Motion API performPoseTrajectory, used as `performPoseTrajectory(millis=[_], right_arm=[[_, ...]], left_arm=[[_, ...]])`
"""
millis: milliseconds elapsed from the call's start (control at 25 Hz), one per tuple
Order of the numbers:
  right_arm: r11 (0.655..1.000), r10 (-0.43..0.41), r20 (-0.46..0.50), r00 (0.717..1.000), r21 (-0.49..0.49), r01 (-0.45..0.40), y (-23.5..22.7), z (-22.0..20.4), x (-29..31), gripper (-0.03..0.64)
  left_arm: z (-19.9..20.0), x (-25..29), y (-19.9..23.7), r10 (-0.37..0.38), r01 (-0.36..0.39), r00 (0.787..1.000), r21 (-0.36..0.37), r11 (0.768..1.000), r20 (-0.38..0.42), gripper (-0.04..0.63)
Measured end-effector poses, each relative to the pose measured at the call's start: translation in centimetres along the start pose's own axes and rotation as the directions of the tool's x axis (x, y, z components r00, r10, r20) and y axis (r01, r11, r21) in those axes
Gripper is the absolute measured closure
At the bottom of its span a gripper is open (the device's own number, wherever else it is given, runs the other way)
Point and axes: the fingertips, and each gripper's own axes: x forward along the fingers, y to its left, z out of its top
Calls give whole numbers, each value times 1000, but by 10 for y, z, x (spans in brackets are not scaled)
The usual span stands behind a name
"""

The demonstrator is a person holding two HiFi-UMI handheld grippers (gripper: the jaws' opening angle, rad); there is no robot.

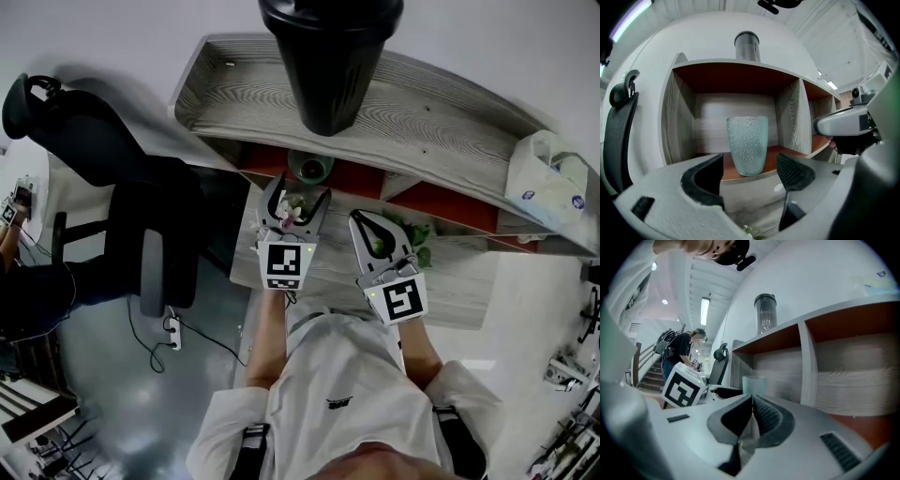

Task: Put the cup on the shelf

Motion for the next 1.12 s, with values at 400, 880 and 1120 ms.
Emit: performPoseTrajectory(millis=[400,880,1120], right_arm=[[1000,24,31,999,-8,-23,17,11,-13,586],[999,45,74,996,-26,-43,33,30,-36,586],[998,60,73,996,-27,-58,41,29,-49,586]], left_arm=[[16,-48,1,54,-55,998,20,998,42,371],[47,-107,-12,87,-89,989,12,996,121,518],[58,-129,-26,92,-87,985,-41,995,146,538]])
